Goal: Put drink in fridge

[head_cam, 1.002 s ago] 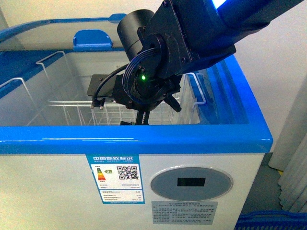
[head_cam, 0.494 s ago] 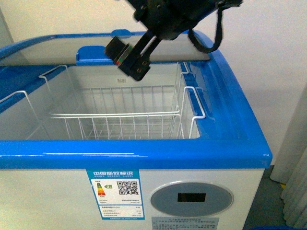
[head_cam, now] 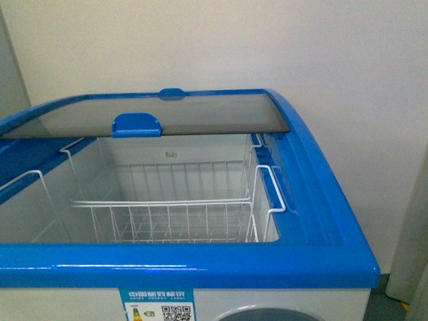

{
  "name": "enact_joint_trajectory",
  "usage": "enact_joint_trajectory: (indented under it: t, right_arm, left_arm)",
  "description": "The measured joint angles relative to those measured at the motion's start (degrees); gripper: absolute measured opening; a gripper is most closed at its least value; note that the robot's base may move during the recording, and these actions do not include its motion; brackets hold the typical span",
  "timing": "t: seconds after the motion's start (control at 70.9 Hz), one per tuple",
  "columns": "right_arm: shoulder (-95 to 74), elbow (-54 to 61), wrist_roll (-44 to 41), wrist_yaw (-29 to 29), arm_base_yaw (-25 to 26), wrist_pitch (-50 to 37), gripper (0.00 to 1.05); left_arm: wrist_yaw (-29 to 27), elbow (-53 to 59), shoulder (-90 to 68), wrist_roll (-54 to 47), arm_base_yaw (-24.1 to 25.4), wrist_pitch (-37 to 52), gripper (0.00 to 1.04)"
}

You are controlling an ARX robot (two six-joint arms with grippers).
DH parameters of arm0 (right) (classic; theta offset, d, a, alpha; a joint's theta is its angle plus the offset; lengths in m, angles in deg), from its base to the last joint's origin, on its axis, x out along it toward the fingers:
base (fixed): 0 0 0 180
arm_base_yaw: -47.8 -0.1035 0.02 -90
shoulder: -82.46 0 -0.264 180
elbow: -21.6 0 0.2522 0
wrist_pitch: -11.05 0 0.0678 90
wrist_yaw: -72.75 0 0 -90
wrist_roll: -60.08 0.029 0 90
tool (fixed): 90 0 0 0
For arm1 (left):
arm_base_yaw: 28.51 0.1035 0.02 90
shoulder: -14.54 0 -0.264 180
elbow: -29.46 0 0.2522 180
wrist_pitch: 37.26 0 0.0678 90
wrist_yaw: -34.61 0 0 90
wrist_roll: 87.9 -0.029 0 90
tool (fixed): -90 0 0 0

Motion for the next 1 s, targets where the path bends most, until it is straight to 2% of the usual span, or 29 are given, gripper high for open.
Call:
enact_joint_trajectory:
  t: [0.085,0.127,0.268,0.31,0.367,0.437,0.494,0.72,0.79,0.846,1.002]
  right_arm:
    - [9.55,7.63,-3.37,8.61,2.27,-14.05,0.8]
    - [12.24,9.97,-4.2,11.28,4.28,-17.44,0.73]
    - [17.05,16.98,-5.7,18.58,11.45,-18.82,0.5]
    - [19.67,19.47,-6.16,20.26,13.57,-17.51,0.4]
    - [22.73,21.03,-6.34,21.84,14.82,-15.65,0.31]
    - [27.32,23.56,-6.54,26.8,19.43,-15.39,0.12]
    - [28.46,24.24,-6.54,28.46,21.49,-15.41,0.03]
    - [32.17,29.0,-6.71,36.41,29.64,-15.52,0.03]
    - [33.57,30.27,-6.75,44.46,36.79,-15.52,0.03]
    - [34.21,30.99,-6.73,44.63,38.58,-15.58,0.03]
    - [35.47,32.57,-6.73,45.09,38.8,-15.91,0.03]
  left_arm:
    - [0.07,0.0,0.0,-0.02,0.0,0.0,0.03]
    - [0.04,0.0,0.0,-0.02,0.0,0.0,0.03]
    - [0.02,0.0,0.0,-0.02,0.0,0.0,0.03]
    - [0.04,0.0,0.0,-0.02,0.0,0.0,0.03]
    - [0.0,0.0,0.0,-0.02,0.0,0.0,0.03]
    - [0.04,0.0,0.0,-0.04,0.0,0.0,0.03]
    - [0.02,0.0,0.0,-0.04,0.0,0.0,0.03]
    - [0.0,0.0,0.02,-0.04,0.0,0.0,0.03]
    - [0.02,0.0,0.0,-0.04,0.0,0.0,0.03]
    - [0.02,0.0,0.02,-0.04,0.0,0.0,0.03]
    - [0.0,0.0,0.02,-0.02,0.0,0.0,0.03]
